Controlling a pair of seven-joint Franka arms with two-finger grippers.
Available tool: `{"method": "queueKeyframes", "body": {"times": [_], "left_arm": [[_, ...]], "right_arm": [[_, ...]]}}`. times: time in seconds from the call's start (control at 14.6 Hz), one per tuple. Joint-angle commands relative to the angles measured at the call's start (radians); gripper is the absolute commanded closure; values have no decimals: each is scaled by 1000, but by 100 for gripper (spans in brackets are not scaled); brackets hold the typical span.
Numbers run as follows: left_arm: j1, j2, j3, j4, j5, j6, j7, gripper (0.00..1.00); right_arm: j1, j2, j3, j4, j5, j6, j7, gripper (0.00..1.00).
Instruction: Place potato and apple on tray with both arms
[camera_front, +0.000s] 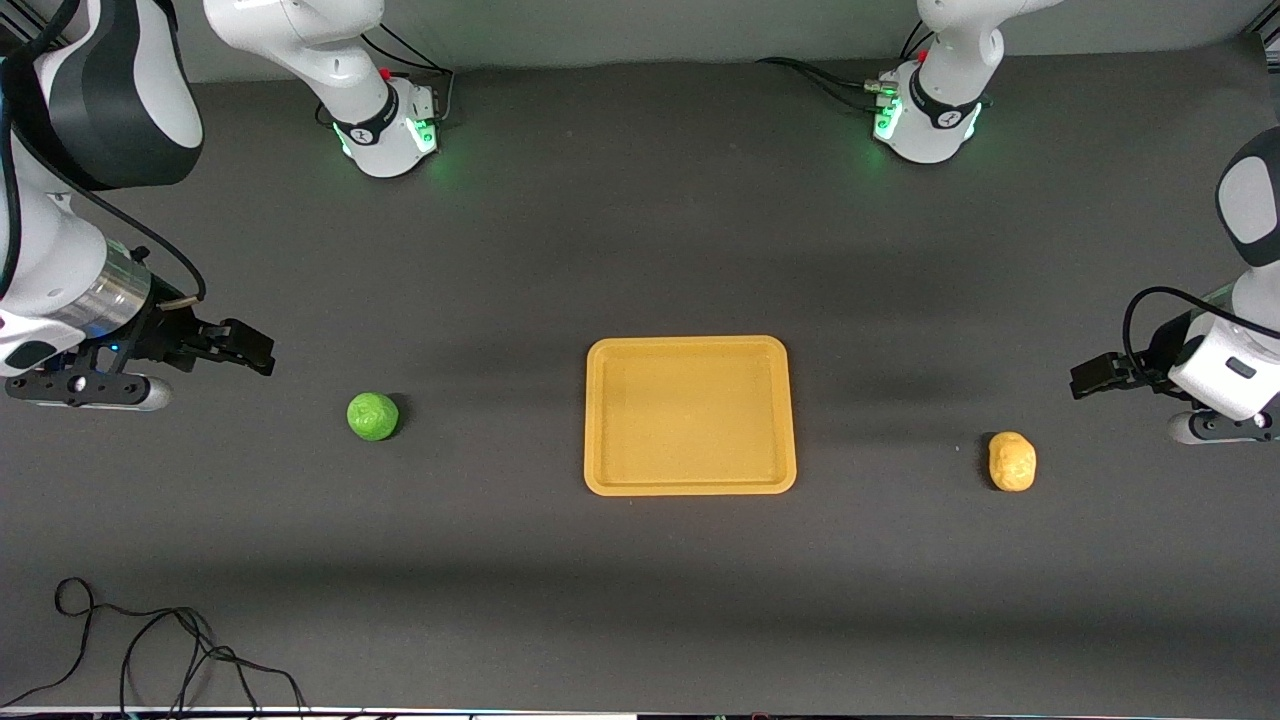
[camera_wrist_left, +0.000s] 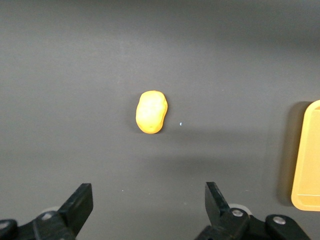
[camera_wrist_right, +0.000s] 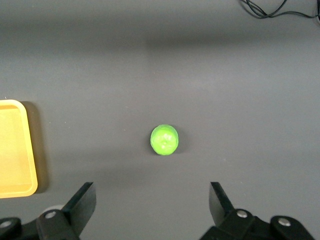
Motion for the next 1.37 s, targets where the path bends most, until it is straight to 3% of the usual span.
{"method": "queueKeyframes", "body": {"times": [0.0, 0.48, 0.76, 1.03, 1.31], "left_arm": [[6, -54, 3, -6, -28, -51, 31, 0], [6, -155, 3, -3, -14, -94, 31, 0], [6, -164, 5, -6, 13, -136, 32, 0], [3, -80, 3, -10, 26, -65, 31, 0], [-9, 64, 3, -10, 43, 36, 28, 0]], "right_arm": [[1, -66, -12, -88, 27, 45, -15, 0], [-22, -46, -4, -75, 29, -4, -22, 0], [-24, -40, -2, -72, 29, -13, -102, 0], [-22, -42, -2, -76, 29, -16, -124, 0], [-19, -40, -1, -87, 29, -12, -124, 0]]}}
